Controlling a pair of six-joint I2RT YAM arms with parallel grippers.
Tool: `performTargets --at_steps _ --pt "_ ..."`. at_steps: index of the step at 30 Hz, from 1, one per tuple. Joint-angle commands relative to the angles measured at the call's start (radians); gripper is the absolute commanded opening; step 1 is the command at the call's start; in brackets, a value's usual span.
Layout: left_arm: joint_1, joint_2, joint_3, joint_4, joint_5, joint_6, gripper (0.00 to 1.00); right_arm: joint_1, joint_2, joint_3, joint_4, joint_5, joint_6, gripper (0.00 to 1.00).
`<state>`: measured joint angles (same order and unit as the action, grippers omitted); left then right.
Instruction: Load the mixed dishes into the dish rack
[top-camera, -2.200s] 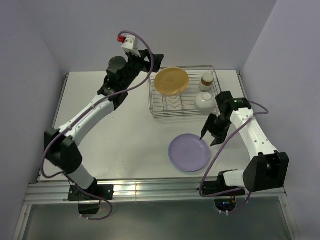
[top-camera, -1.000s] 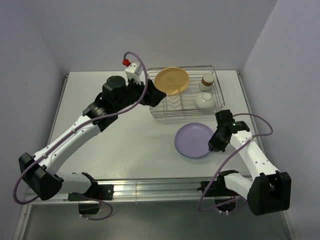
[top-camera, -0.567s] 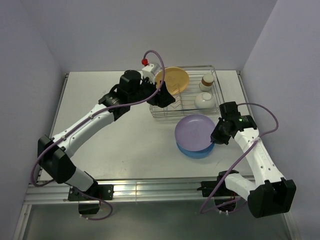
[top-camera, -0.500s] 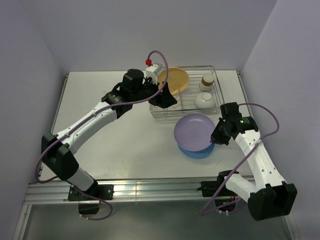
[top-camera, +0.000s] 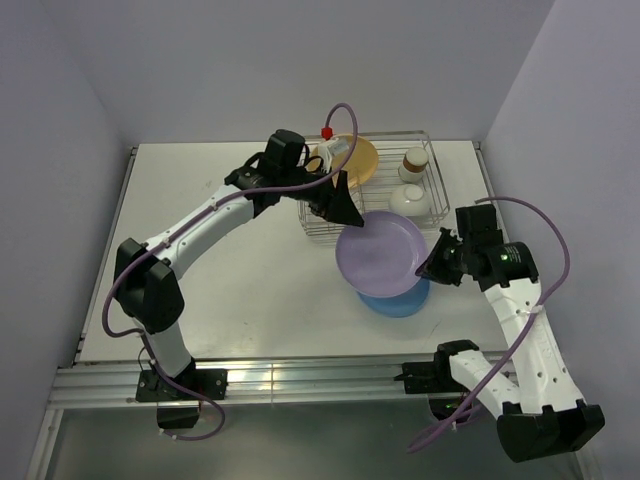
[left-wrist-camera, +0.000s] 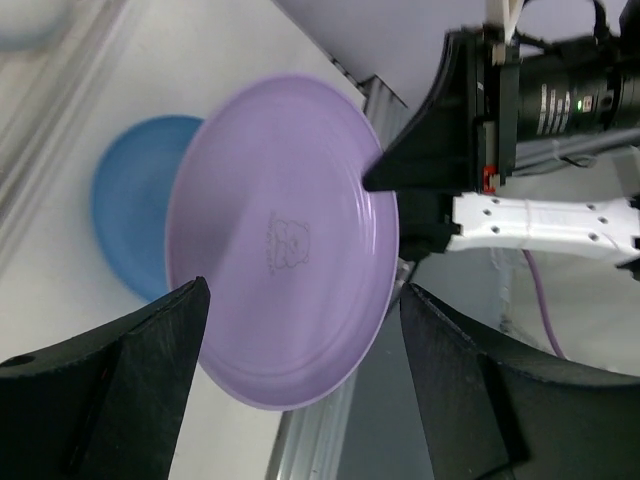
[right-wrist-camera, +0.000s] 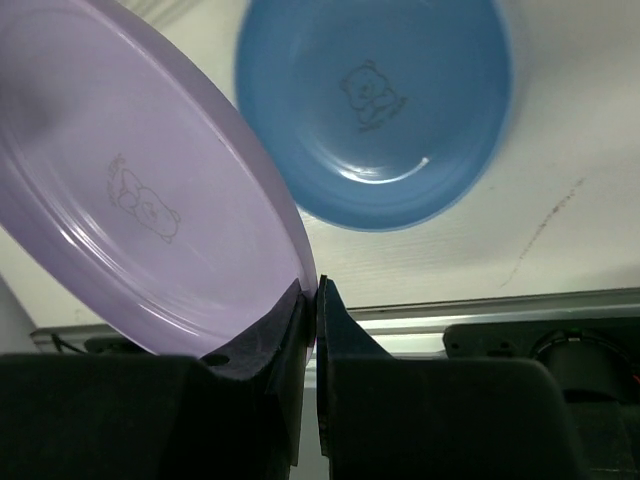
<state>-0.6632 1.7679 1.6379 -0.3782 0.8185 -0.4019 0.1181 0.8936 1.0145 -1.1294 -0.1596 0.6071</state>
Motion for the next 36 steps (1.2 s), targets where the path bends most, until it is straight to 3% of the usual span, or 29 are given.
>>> performTargets --at_steps 1,9,12,17,20,27,36 --pt "0.004 -0.019 0.000 0.023 0.177 0.003 0.83 0.002 -0.027 0.104 0.019 -0.060 -0.027 0.00" --pt "-0.007 -0.021 -0.012 -0.013 0.261 0.008 0.81 0.002 0.005 0.226 0.022 -0.115 -0.056 0.00" --pt "-0.027 -0.024 -0.023 -0.008 0.277 0.012 0.75 0.002 0.018 0.266 0.029 -0.127 -0.056 0.00" --pt "-0.032 0.007 0.057 -0.166 0.176 0.107 0.72 0.002 0.028 0.318 -0.006 -0.107 -0.056 0.00" --pt "-0.032 -0.043 0.031 -0.097 0.137 0.109 0.73 0.002 0.016 0.277 -0.055 -0.058 -0.069 0.00" --pt "-0.026 -0.145 0.033 -0.045 -0.139 0.187 0.82 0.002 -0.084 0.154 -0.101 -0.032 -0.056 0.00" --pt "-0.021 -0.093 0.040 -0.097 -0.084 0.210 0.83 0.002 -0.073 0.246 -0.139 -0.044 -0.050 0.00"
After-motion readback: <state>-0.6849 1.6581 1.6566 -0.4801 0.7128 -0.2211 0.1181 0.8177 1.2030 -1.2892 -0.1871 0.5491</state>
